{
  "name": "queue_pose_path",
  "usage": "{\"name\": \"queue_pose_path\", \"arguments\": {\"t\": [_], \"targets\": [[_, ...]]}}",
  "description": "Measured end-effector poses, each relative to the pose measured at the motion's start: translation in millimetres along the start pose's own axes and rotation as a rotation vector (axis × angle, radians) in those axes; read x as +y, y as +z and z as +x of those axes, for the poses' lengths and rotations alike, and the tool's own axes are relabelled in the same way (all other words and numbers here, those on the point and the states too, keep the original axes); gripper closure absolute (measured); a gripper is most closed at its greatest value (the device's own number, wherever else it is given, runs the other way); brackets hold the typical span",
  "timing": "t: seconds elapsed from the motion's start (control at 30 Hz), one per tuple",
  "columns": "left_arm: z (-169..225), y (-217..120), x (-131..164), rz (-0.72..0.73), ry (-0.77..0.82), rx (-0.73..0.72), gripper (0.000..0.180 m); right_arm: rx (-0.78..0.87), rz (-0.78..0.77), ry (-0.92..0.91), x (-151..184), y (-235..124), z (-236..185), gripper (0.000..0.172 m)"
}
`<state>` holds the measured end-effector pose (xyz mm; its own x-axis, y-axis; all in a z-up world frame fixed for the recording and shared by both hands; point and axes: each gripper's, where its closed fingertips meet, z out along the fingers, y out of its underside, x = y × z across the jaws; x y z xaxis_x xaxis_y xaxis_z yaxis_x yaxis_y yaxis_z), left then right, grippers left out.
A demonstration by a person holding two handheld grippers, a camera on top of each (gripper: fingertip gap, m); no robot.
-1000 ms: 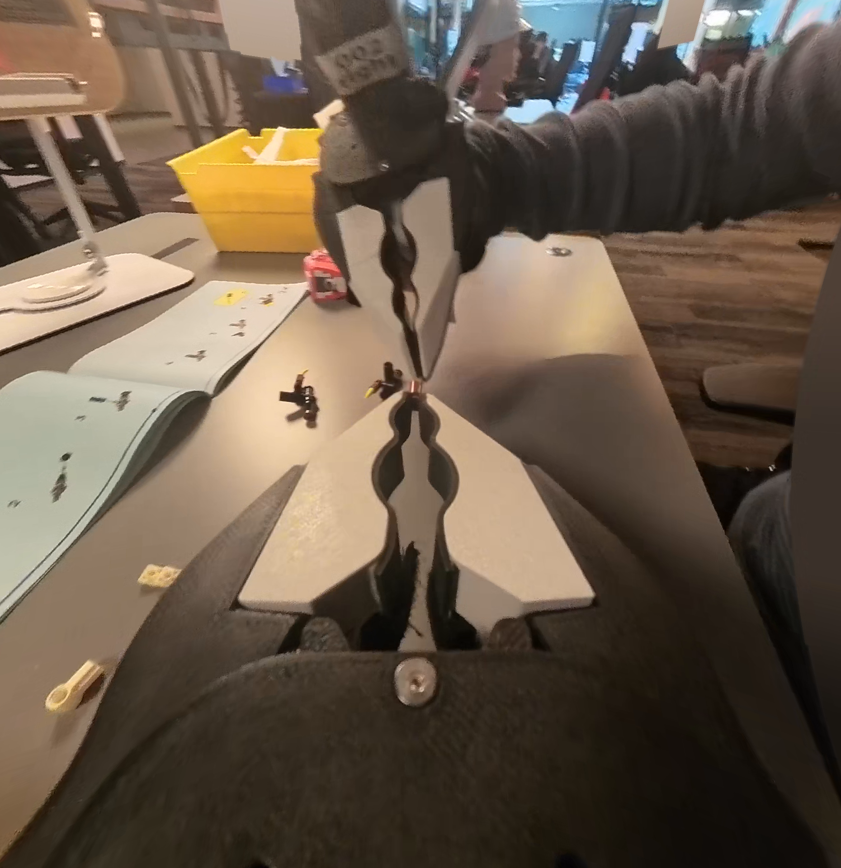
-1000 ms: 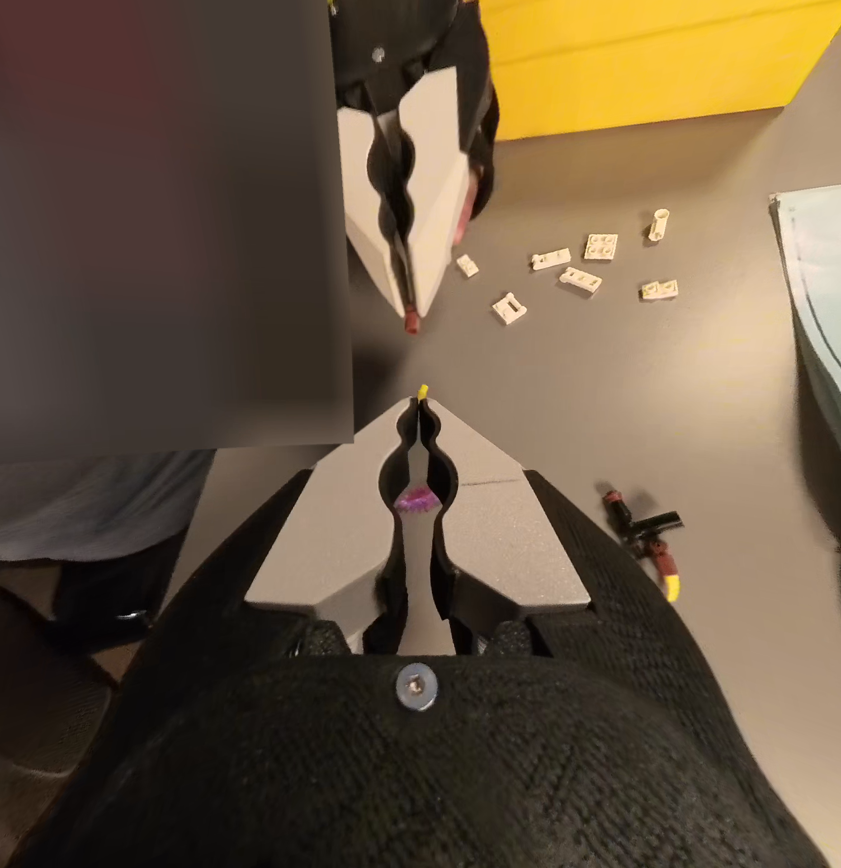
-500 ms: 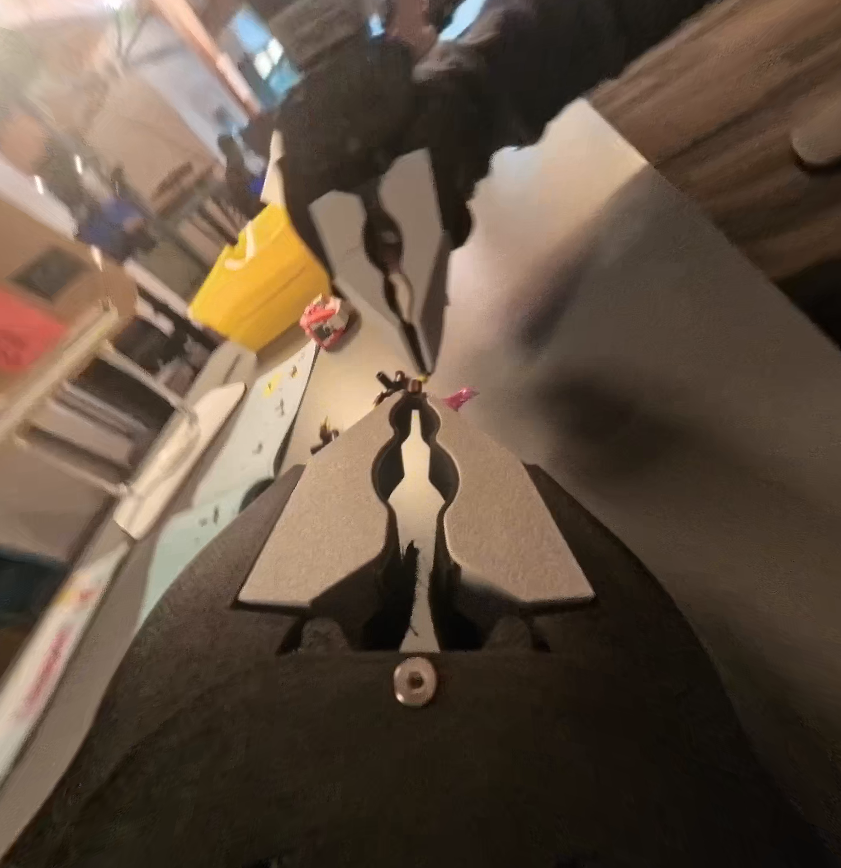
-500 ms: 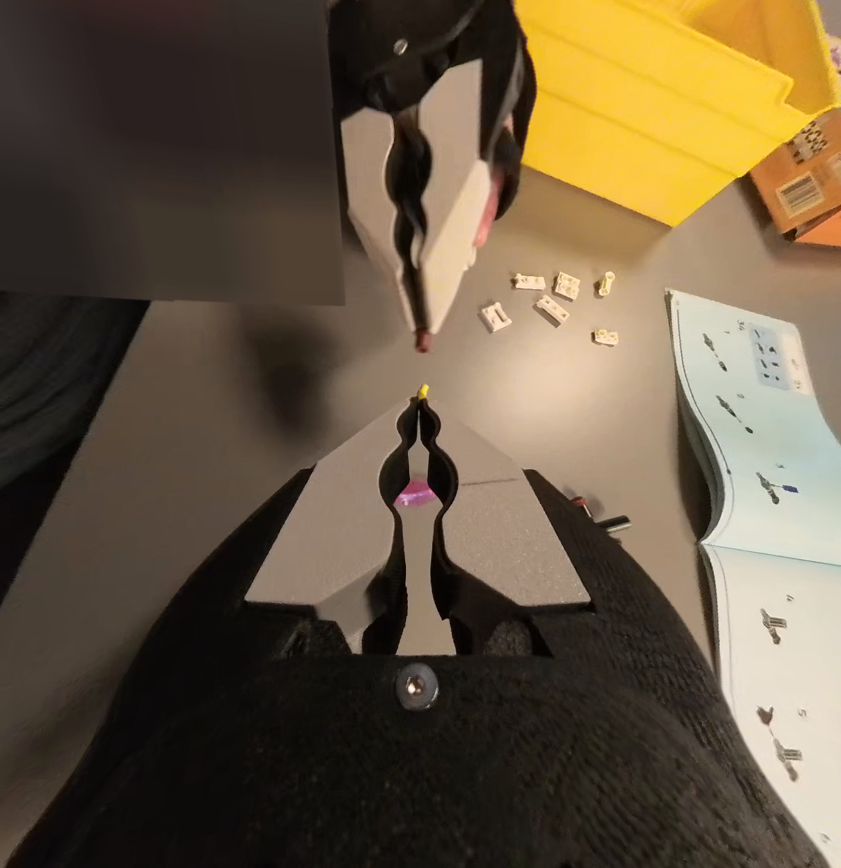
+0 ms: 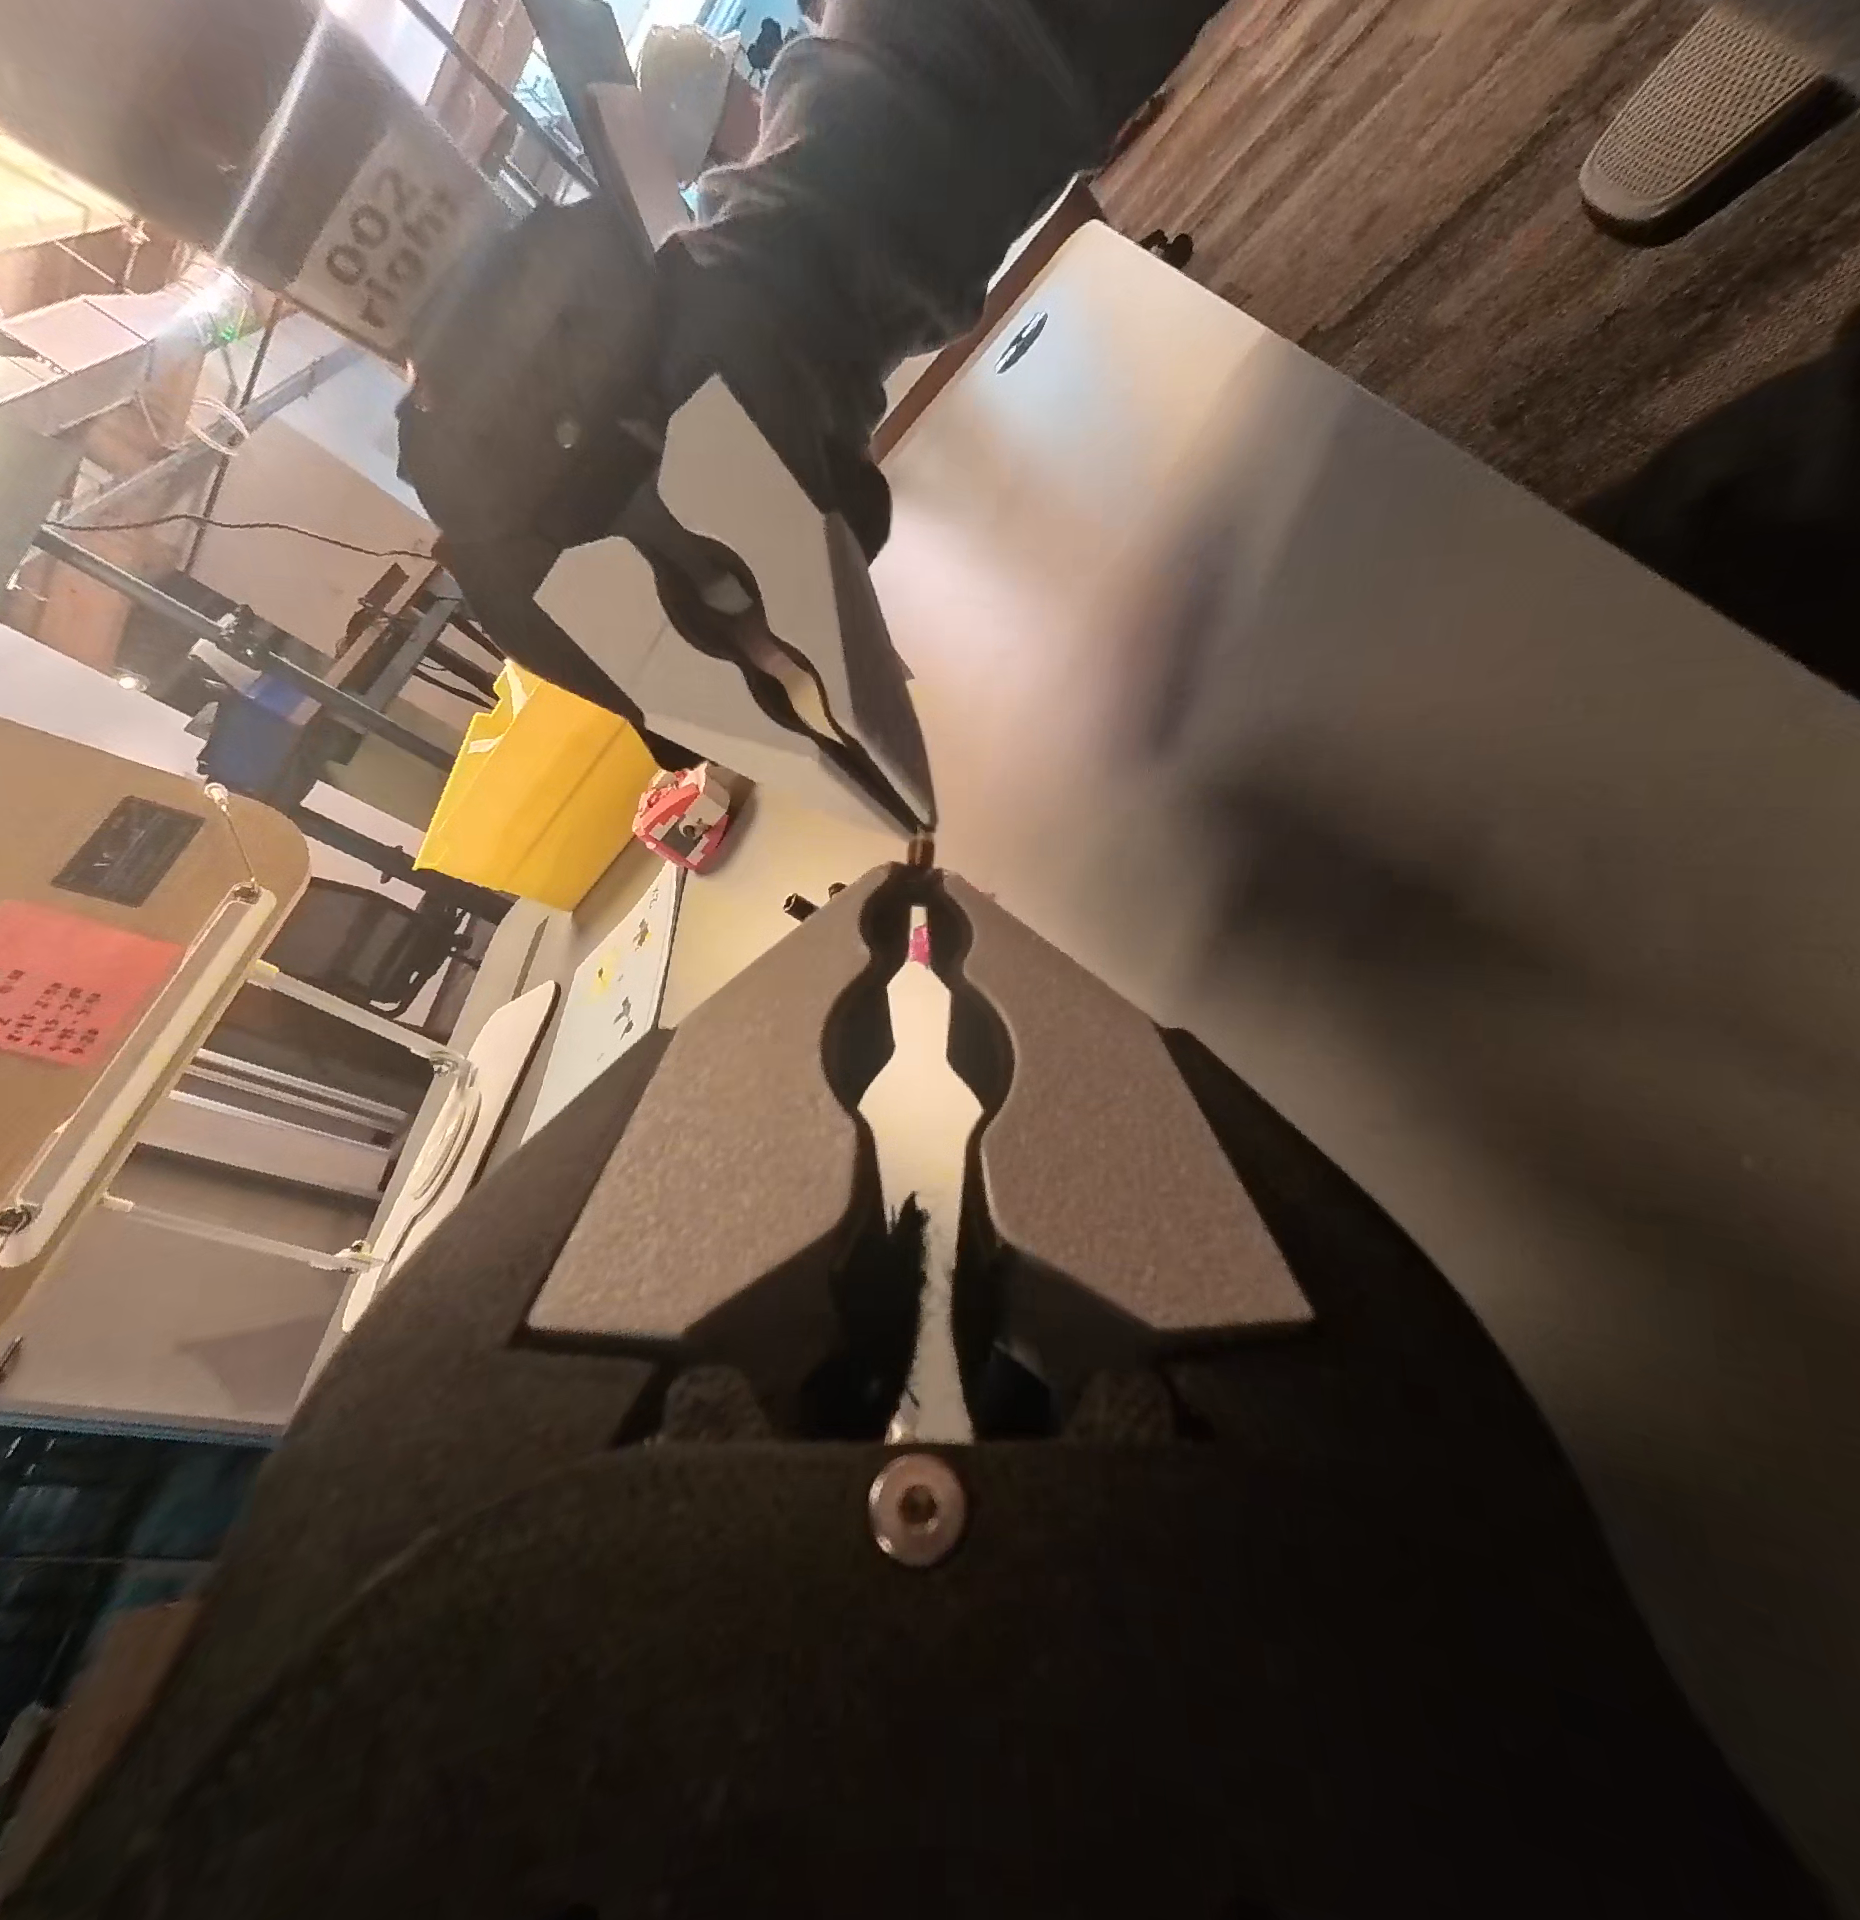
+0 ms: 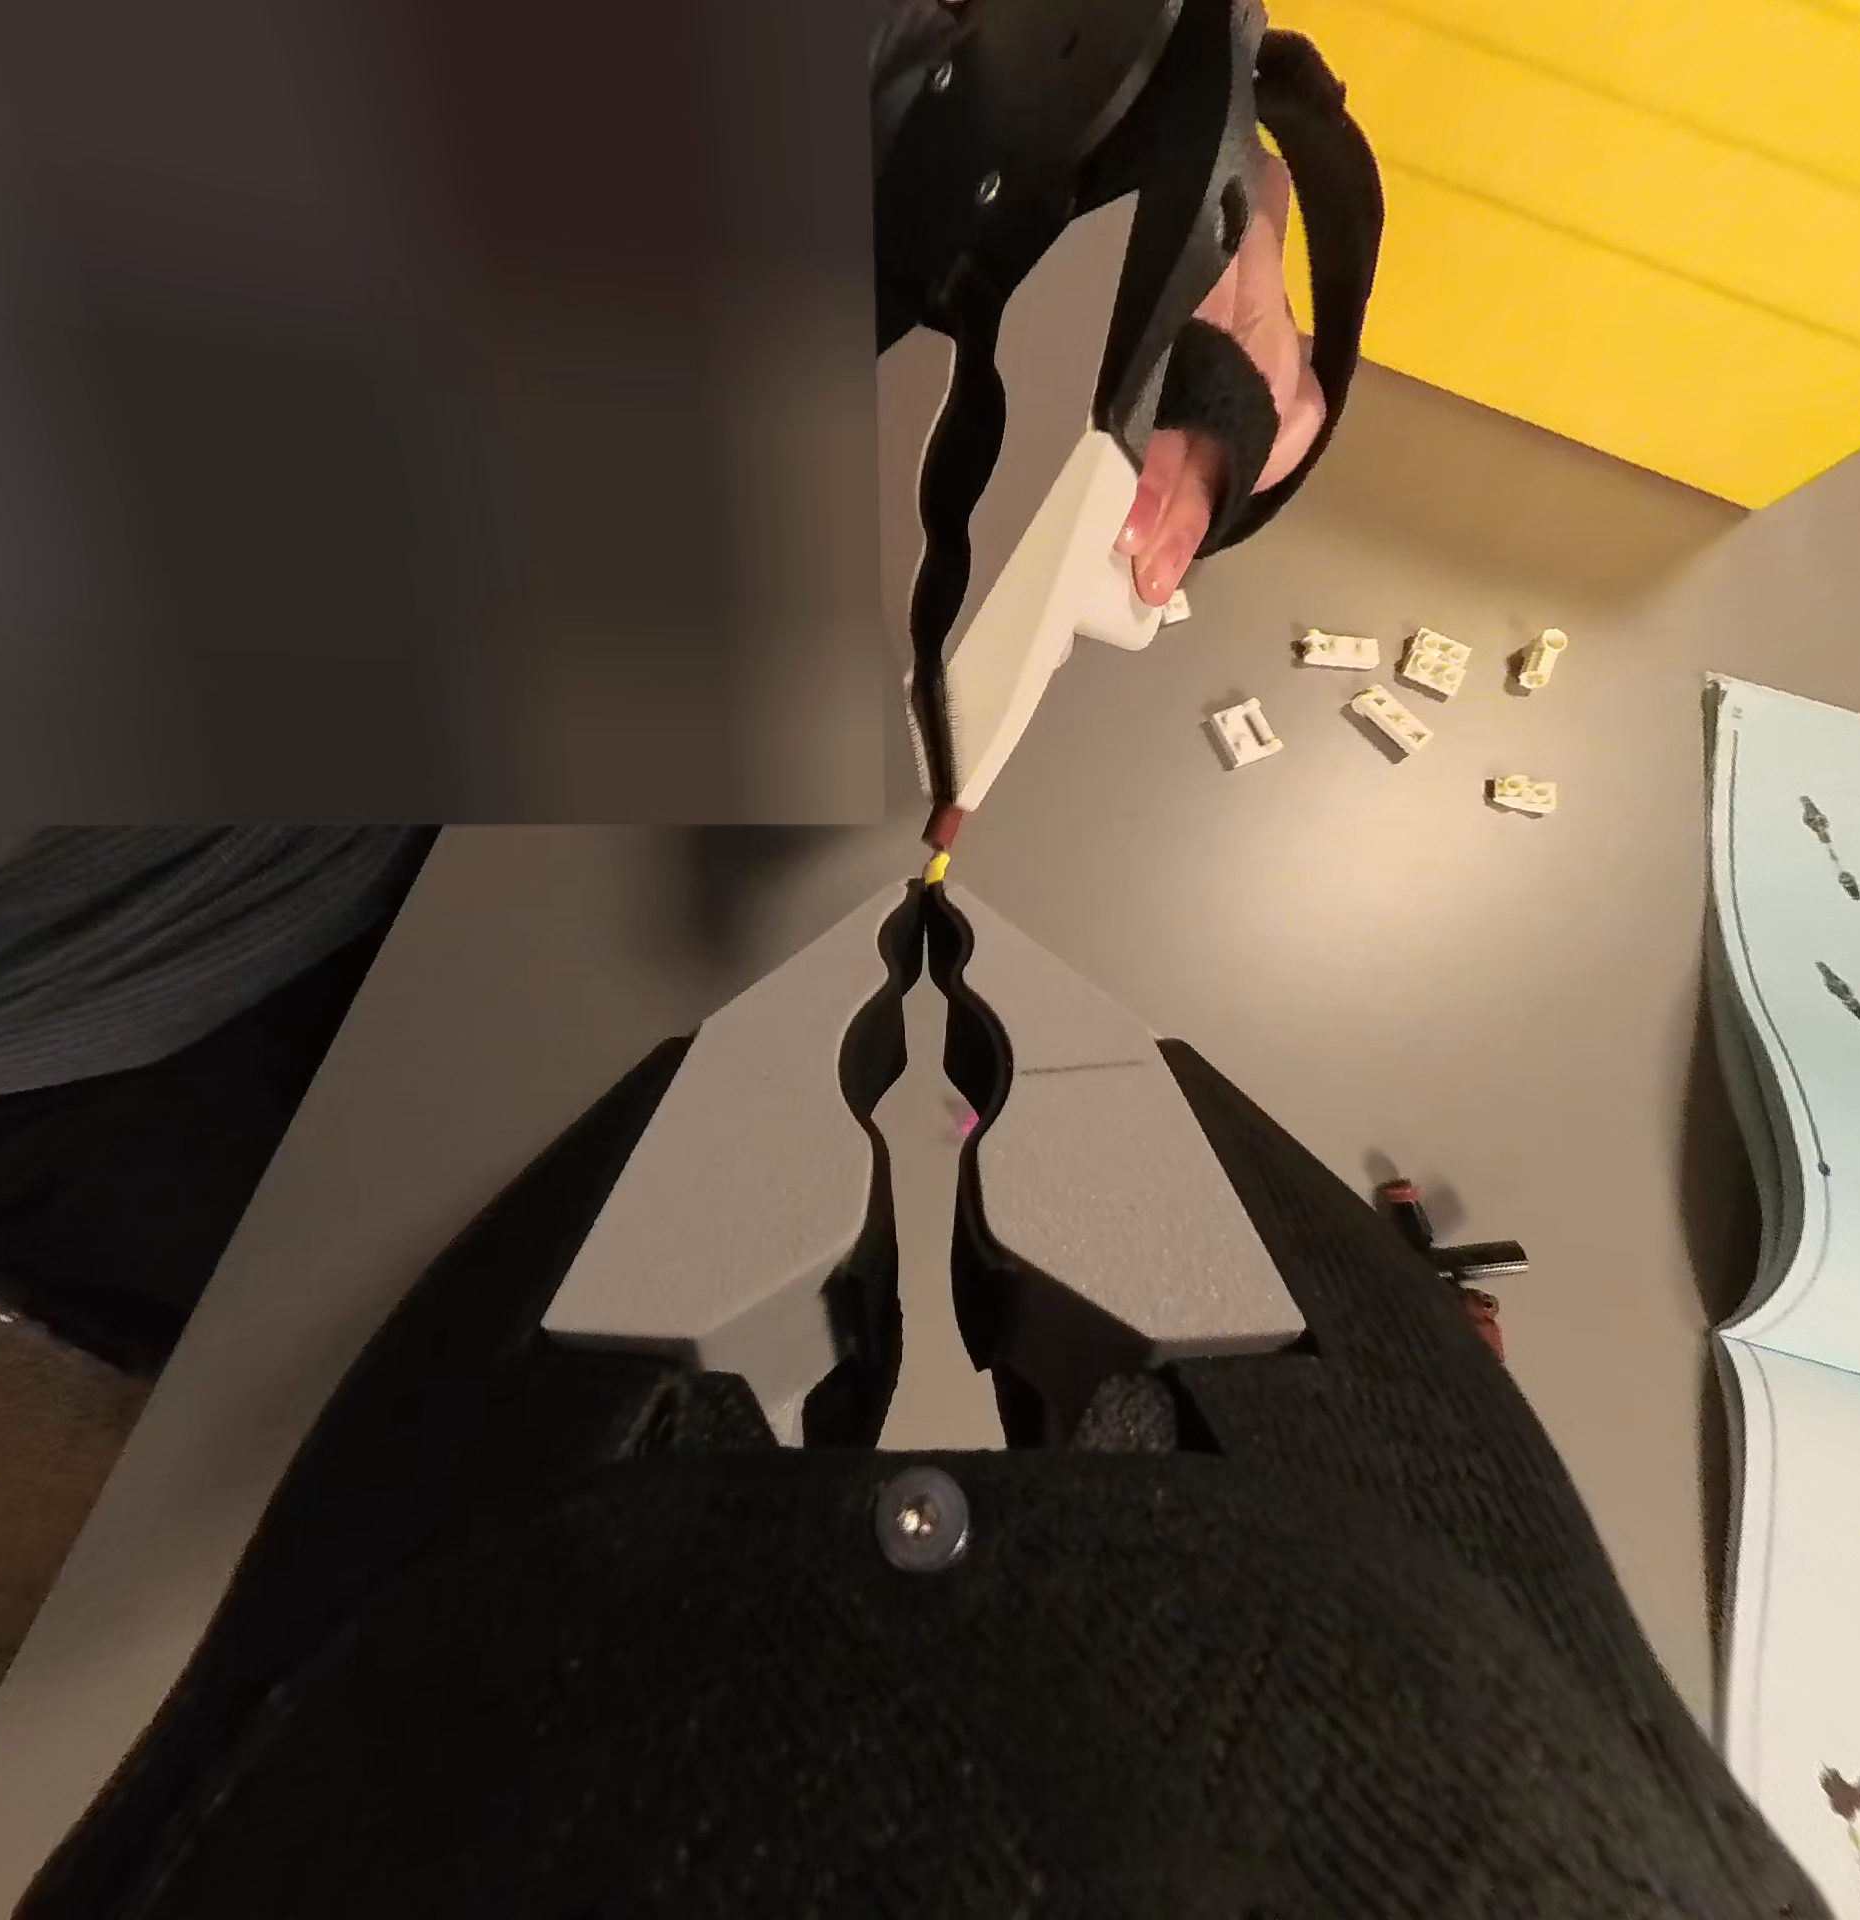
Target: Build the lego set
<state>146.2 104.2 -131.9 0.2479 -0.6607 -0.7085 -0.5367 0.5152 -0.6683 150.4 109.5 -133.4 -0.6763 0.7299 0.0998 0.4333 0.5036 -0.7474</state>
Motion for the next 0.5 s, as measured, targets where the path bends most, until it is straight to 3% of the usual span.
{"name": "queue_pose_path", "arguments": {"t": [0.33,0.5], "targets": [[1,0,-2,0.012,-0.006,0.008,0.18,-0.037,0.092,0.039,-11,-5,-2,0.172],[0,1,2,-0.008,-0.025,0.005,0.18,-0.025,0.054,0.036,-2,0,-2,0.172]]}}
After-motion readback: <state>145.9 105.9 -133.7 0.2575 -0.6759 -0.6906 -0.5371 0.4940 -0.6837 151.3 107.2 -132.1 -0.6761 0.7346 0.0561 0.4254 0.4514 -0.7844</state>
